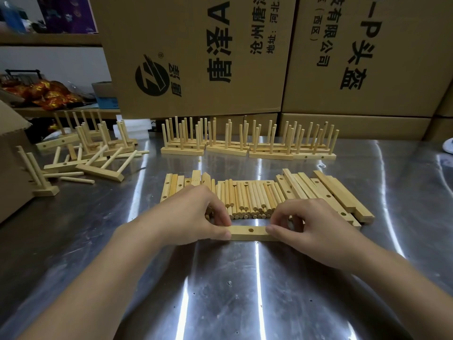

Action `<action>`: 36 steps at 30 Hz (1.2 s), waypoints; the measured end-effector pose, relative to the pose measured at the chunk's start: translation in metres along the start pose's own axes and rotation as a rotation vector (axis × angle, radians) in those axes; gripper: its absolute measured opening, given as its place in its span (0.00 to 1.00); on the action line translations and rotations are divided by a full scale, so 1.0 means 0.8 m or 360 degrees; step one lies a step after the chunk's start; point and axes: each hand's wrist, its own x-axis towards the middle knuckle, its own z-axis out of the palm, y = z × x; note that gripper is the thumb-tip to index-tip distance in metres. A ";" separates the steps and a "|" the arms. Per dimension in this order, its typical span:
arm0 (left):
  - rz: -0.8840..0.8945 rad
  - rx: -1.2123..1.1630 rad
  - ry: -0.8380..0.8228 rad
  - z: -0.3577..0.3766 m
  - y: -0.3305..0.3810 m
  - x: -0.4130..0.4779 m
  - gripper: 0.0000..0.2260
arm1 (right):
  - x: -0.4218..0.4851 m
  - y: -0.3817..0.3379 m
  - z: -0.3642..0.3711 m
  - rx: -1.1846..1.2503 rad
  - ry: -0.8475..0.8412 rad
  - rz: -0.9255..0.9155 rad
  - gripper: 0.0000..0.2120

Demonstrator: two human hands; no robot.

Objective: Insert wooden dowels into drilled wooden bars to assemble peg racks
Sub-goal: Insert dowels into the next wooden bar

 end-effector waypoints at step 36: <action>-0.0346 -0.0503 0.1602 0.026 -0.049 0.017 0.16 | 0.004 0.018 0.017 -0.0534 0.0451 0.0520 0.12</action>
